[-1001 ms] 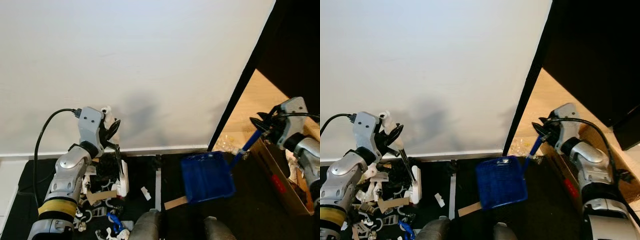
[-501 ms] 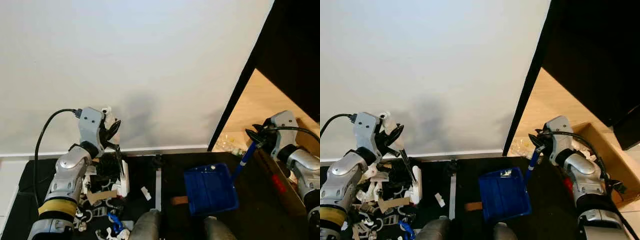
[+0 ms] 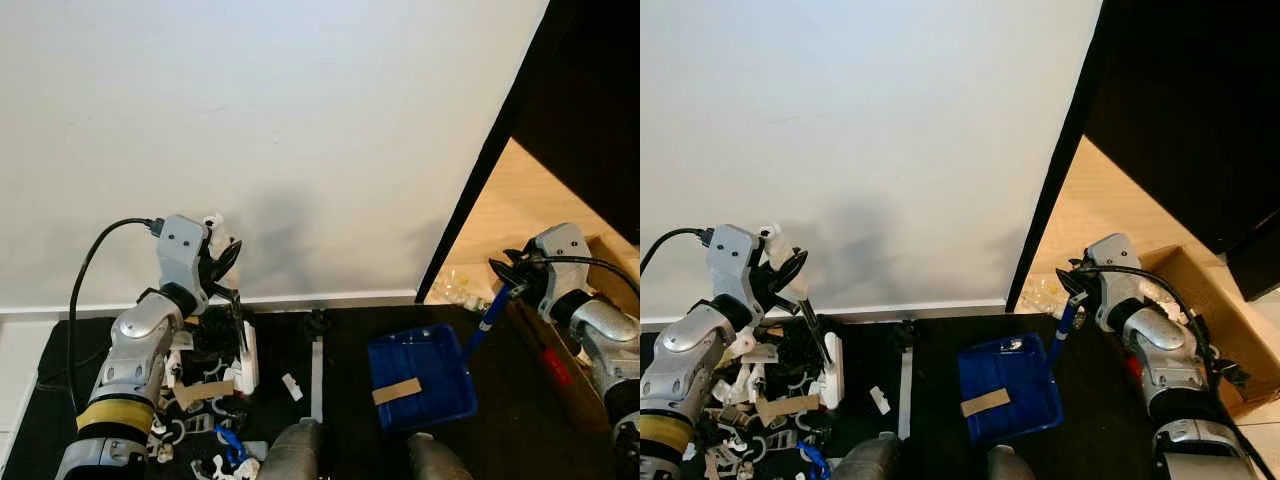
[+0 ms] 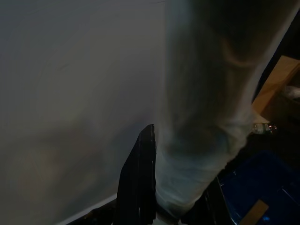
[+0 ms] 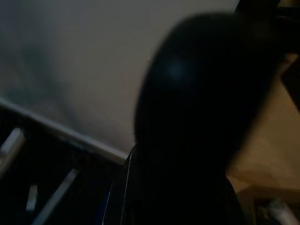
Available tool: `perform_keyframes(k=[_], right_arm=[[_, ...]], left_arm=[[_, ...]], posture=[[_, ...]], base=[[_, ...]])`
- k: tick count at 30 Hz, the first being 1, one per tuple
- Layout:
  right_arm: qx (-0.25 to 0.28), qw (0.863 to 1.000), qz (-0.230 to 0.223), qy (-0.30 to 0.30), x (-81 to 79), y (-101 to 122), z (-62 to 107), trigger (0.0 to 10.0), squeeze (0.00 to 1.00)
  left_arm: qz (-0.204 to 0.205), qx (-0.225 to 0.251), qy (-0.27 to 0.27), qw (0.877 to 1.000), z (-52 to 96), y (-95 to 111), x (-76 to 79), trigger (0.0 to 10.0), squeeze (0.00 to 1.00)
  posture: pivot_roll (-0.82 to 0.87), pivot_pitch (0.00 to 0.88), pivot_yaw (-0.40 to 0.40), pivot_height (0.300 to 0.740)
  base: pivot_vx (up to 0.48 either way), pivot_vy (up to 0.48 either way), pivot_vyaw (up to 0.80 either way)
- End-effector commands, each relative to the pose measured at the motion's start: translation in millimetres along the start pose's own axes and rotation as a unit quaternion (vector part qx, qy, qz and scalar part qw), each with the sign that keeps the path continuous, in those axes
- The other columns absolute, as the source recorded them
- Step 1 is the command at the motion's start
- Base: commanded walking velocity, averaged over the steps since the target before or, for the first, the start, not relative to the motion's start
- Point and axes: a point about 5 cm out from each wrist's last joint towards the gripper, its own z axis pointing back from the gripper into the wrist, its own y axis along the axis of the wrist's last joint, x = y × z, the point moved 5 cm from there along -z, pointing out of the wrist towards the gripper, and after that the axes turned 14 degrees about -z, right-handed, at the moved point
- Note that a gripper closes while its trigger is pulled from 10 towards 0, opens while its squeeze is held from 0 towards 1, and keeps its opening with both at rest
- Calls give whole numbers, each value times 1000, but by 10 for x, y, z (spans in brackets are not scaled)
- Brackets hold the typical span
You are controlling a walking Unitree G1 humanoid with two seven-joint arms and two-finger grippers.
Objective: Sweep floor
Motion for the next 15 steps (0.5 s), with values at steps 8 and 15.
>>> perform_keyframes(k=[8,15], right_arm=[[41,998,-34,-29,-175,-3,-107,10000,0],[53,998,-6,-25,-216,64,-136,10000,0]], left_arm=[[-3,12,10,1000,-3,45,-18,10000,0],[-2,28,14,999,-45,142,-52,10000,0]], posture=[[189,215,75,740],[186,216,74,740]], base=[[0,0,0],[0,0,0]])
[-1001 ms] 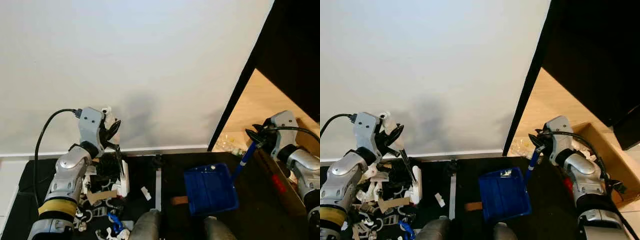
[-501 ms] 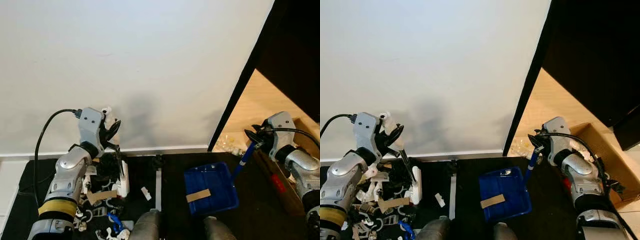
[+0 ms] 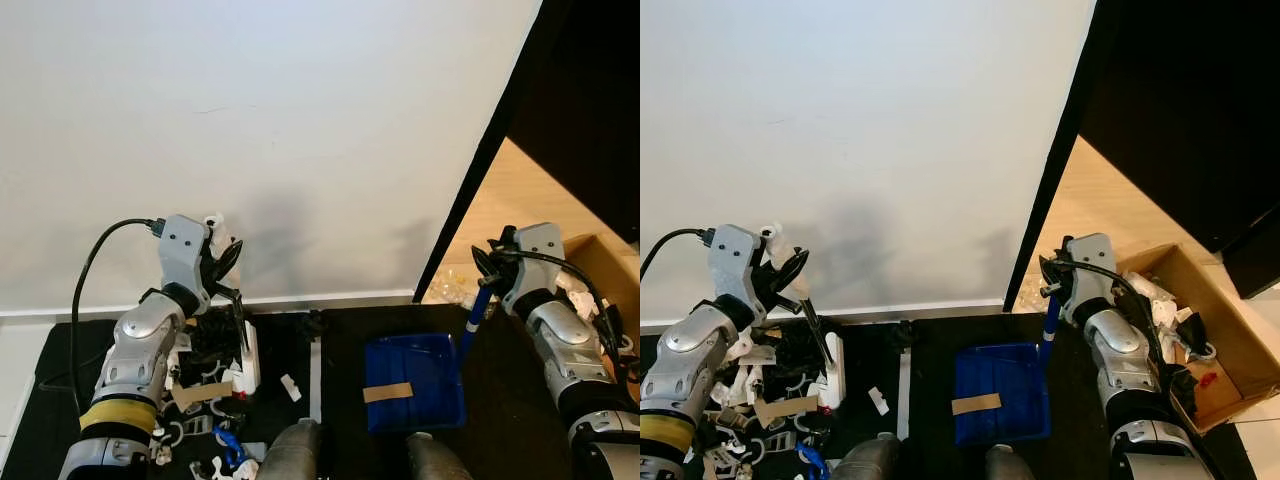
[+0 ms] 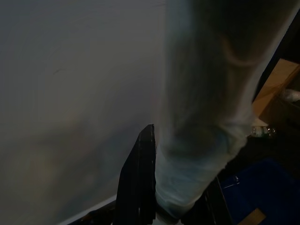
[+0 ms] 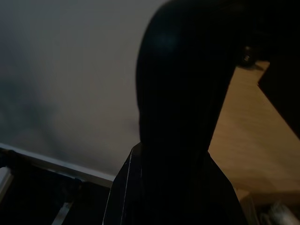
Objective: Sweep floor
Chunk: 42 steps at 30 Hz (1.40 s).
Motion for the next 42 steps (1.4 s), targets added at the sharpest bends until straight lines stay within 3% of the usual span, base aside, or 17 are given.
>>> perform_keyframes(k=[1,11,14,21,24,30,38,42], right_arm=[[14,1000,12,15,-70,62,-31,10000,0],[61,997,38,33,-4,426,-65,10000,0],[57,997,43,22,55,420,-65,10000,0],[44,998,38,20,22,353,-106,10000,0],[26,1000,10,15,-93,248,-204,10000,0],[34,999,-13,21,-189,306,-295,10000,0],[10,999,37,37,-342,246,-379,10000,0],[11,998,40,46,-386,250,-392,10000,0]], left_arm=[[-5,26,10,1000,-31,131,-66,10000,0],[-11,28,10,999,-52,167,-127,10000,0],[-9,27,9,1000,-49,154,-107,10000,0],[-6,27,6,1000,-52,147,-71,10000,0],[-4,26,5,1000,-39,133,-40,10000,0],[-4,25,6,1000,-18,123,-42,10000,0],[-2,30,12,999,-18,142,-43,10000,0],[1,34,13,999,-31,167,-37,10000,0]], posture=[[187,219,74,740],[185,216,74,740],[185,216,74,740],[193,215,75,740],[209,214,74,740],[220,212,66,740],[233,207,58,740],[228,207,59,740]], base=[[0,0,0],[0,0,0],[0,0,0],[0,0,0],[0,0,0],[0,0,0],[0,0,0],[0,0,0]])
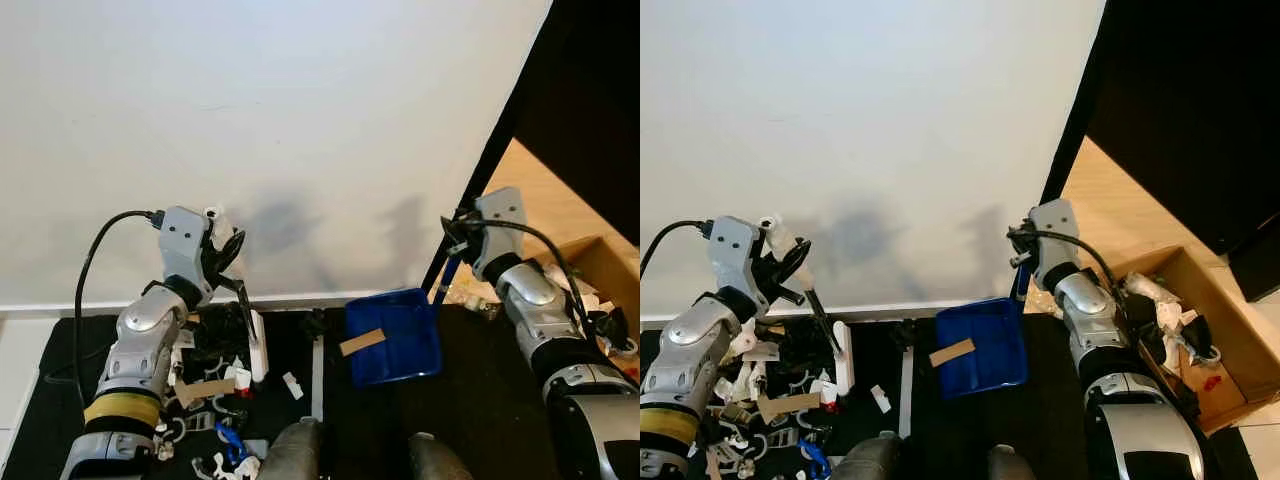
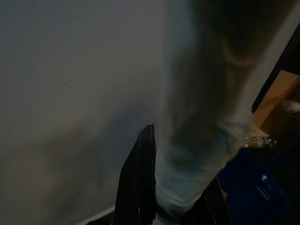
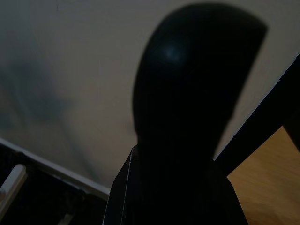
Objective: Sweep floor
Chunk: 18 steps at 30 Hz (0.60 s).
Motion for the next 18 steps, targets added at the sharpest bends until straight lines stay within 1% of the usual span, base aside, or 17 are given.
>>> perform_keyframes(k=[1,7,9,12,14,16,18], right_arm=[[5,1000,2,7,-35,12,-10,10000,0],[-17,1000,0,-2,-78,-131,4,10000,0],[-19,1000,1,-4,-84,-147,5,10000,0],[-13,1000,-13,-12,-98,-145,-5,10000,0],[-12,1000,-15,-14,-101,-142,-9,10000,0],[3,1000,-10,-21,-92,-75,-30,10000,0],[11,1000,-9,-22,-90,-37,-42,10000,0]], left_arm=[[-1,13,8,1000,9,57,-16,10000,0],[3,20,10,1000,-78,76,24,10000,0],[4,22,10,1000,-92,85,28,10000,0],[10,23,-5,1000,-172,92,65,10000,0],[10,22,-9,1000,-190,92,71,10000,0],[21,17,-30,999,-245,86,99,10000,0],[25,13,-40,999,-268,81,112,10000,0]], posture=[[228,207,59,740],[231,217,62,740],[231,217,62,740],[226,227,63,740],[226,227,63,740],[229,230,69,740],[229,230,69,740]], base=[[0,0,0],[0,0,0],[0,0,0],[0,0,0],[0,0,0],[0,0,0],[0,0,0]])
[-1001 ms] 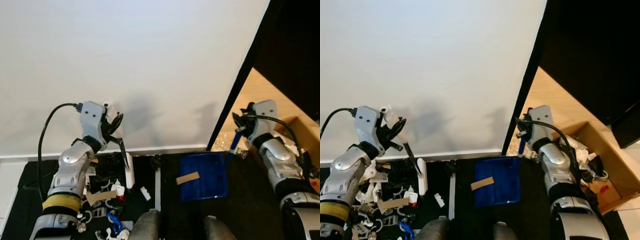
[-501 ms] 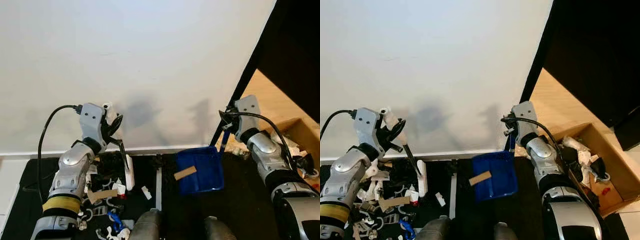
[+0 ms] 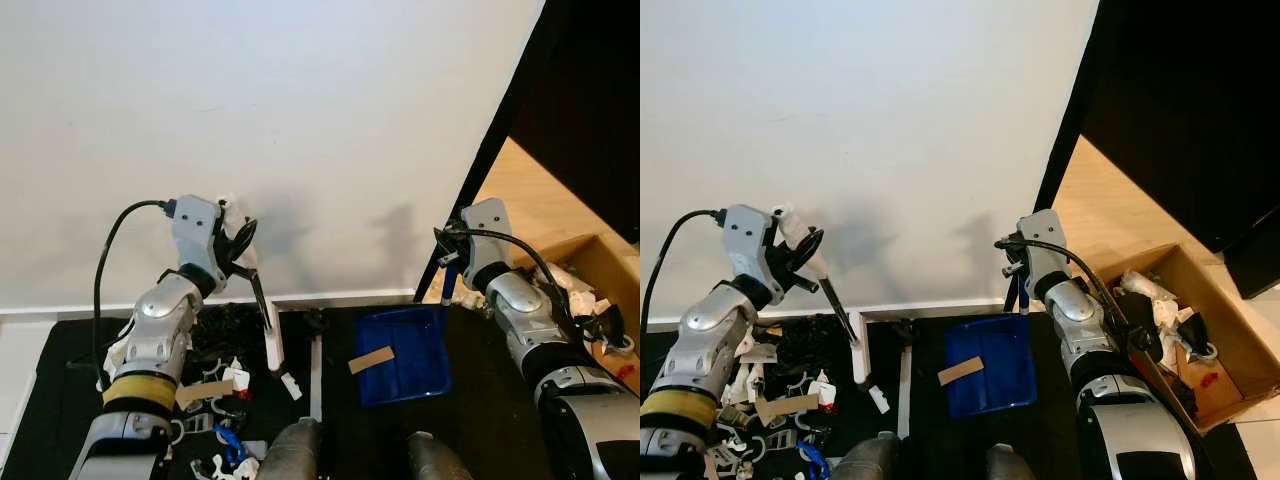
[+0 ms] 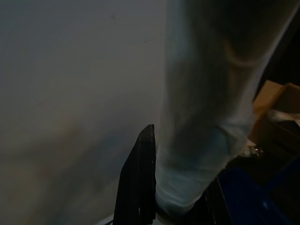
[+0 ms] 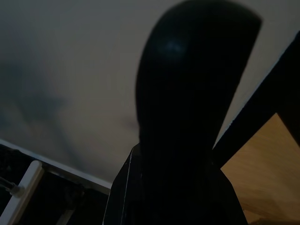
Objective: Sweep floor
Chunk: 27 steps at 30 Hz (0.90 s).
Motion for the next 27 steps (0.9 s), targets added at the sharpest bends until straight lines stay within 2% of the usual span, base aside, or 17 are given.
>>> perform_keyframes(k=[1,6,10,19,25,27], right_arm=[[18,1000,1,2,-42,68,-30,10000,0],[44,999,-5,2,-68,237,-105,10000,0],[50,999,-3,7,-96,283,-127,10000,0],[5,1000,5,14,-185,35,-92,10000,0],[-4,1000,6,17,-209,-27,-74,10000,0],[-1,1000,3,16,-186,-17,-66,10000,0]], left_arm=[[7,-3,-17,1000,-32,-11,40,10000,0],[27,-37,-38,998,-136,-122,20,10000,0],[34,-48,-34,998,-148,-164,-24,10000,0],[12,-54,2,998,-204,-174,-141,10000,0],[24,-62,10,998,-165,-258,-141,10000,0],[41,-51,18,998,-138,-273,-143,10000,0]], posture=[[229,230,69,740],[229,239,82,740],[225,245,85,740],[233,259,87,740],[227,259,86,740],[215,260,81,740]], base=[[0,0,0],[0,0,0],[0,0,0],[0,0,0],[0,0,0],[0,0,0]])
